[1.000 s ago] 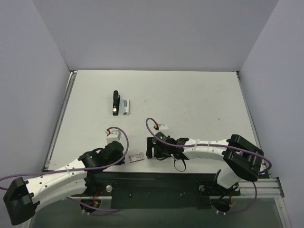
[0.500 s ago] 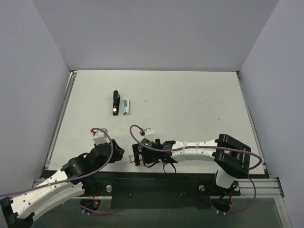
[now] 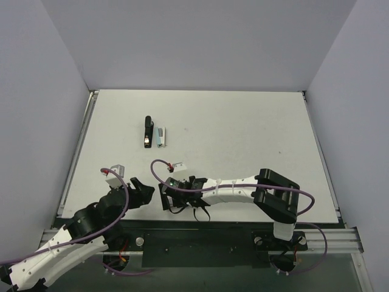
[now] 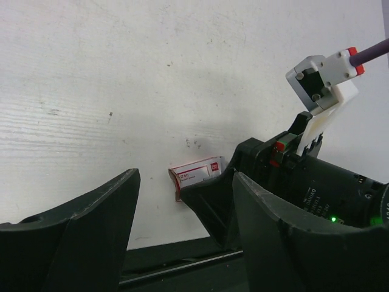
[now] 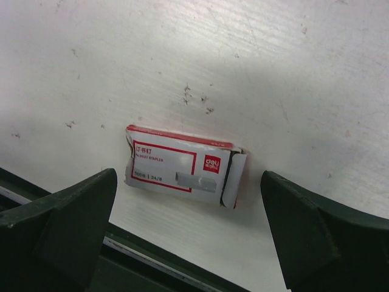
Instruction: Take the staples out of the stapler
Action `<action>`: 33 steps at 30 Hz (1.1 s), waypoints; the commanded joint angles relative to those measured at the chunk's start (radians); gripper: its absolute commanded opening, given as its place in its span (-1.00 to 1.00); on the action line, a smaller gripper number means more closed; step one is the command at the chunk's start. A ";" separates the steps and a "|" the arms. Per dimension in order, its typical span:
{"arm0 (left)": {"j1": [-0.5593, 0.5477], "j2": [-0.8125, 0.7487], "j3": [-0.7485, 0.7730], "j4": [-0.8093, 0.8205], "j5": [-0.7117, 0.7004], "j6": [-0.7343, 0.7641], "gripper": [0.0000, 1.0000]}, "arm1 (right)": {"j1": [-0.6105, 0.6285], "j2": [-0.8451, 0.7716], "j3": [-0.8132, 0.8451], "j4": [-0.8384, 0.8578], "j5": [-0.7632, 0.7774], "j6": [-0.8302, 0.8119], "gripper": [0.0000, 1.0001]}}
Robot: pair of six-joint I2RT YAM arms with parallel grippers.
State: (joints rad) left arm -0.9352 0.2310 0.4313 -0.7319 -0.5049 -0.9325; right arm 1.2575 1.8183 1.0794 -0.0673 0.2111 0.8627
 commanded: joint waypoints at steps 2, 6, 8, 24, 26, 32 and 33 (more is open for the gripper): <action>-0.004 -0.021 0.049 -0.011 -0.021 0.000 0.46 | 0.008 0.055 0.070 -0.062 0.040 0.012 1.00; -0.005 -0.012 0.044 -0.004 -0.014 0.003 0.47 | 0.019 0.088 0.108 -0.086 0.042 0.015 1.00; -0.005 -0.012 0.046 -0.006 -0.012 0.004 0.47 | 0.022 0.101 0.122 -0.103 0.045 0.016 1.00; -0.005 -0.050 0.046 -0.012 -0.014 0.001 0.49 | 0.072 0.187 0.178 -0.226 0.131 0.039 0.95; -0.005 -0.048 0.047 -0.017 -0.017 -0.005 0.49 | 0.072 0.194 0.177 -0.226 0.132 0.042 0.92; -0.005 -0.042 0.047 -0.018 -0.023 -0.006 0.50 | 0.074 0.213 0.186 -0.239 0.146 0.035 0.82; -0.005 -0.042 0.046 -0.020 -0.023 -0.006 0.50 | 0.074 0.214 0.188 -0.243 0.146 0.033 0.80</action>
State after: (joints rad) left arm -0.9352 0.1936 0.4397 -0.7460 -0.5098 -0.9321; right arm 1.3239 1.9732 1.2747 -0.2096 0.3695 0.8703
